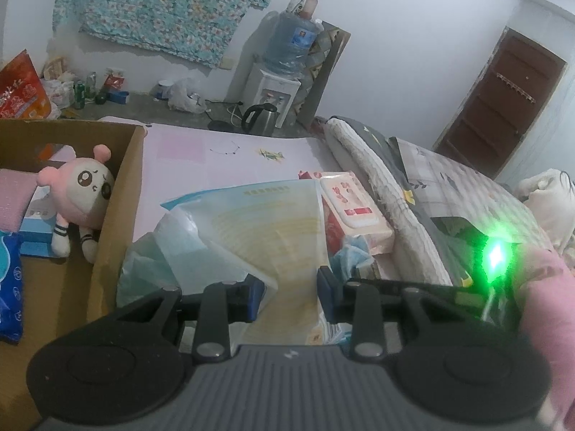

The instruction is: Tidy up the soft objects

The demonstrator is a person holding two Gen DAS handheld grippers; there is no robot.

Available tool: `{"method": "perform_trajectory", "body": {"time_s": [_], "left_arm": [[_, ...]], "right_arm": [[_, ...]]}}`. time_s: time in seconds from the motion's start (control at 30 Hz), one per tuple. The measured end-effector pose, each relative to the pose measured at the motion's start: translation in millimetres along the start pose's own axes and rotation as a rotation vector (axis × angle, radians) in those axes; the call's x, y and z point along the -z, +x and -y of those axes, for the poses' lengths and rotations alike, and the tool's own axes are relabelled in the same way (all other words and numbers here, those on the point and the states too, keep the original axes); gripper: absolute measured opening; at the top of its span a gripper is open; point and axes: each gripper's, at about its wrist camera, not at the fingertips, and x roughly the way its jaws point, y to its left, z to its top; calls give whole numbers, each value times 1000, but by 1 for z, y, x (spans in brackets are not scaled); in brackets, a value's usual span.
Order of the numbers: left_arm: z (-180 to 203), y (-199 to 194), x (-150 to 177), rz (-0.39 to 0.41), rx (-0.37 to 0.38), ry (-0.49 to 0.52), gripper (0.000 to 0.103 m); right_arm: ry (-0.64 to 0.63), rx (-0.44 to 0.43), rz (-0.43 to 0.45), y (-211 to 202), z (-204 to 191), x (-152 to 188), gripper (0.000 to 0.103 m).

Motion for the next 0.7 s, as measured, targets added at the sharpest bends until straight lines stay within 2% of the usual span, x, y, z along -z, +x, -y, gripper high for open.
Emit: {"method": "perform_trajectory", "body": {"time_s": [0.03,0.07,0.13,0.23,0.3,0.37,0.5,0.53,0.57,0.63,0.7], "left_arm": [[-1,-1,1,-1,1,1,34],[-1,-1,1,-1,2,1,34],[-1,-1,0,3,1,2,34],[-1,1,-1,7,5,-4,34],[-2,2,-2,6,10,-7,34],[-2,2,-2,6,11,-8,34],[-5,2,0,3,16,-14,34],[-6,2,0,3,18,-16,34],[-7,2,0,3,19,-19,34],[-8,1,0,4,20,-21,34],[-8,0,0,5,18,-19,34]], "right_arm": [[28,-17,-3,-1,6,-1,59],[61,-47,-4,-4,12,-1,53],[85,-72,15,-14,18,2,51],[66,-35,55,-34,19,6,50],[94,-56,65,-44,23,7,50],[97,-32,68,-53,26,9,51],[-9,171,66,-64,13,14,54],[-33,208,71,-67,9,14,61],[-49,226,82,-71,6,14,72],[-71,241,124,-80,-1,11,82],[-68,211,157,-89,-8,6,83]]}}
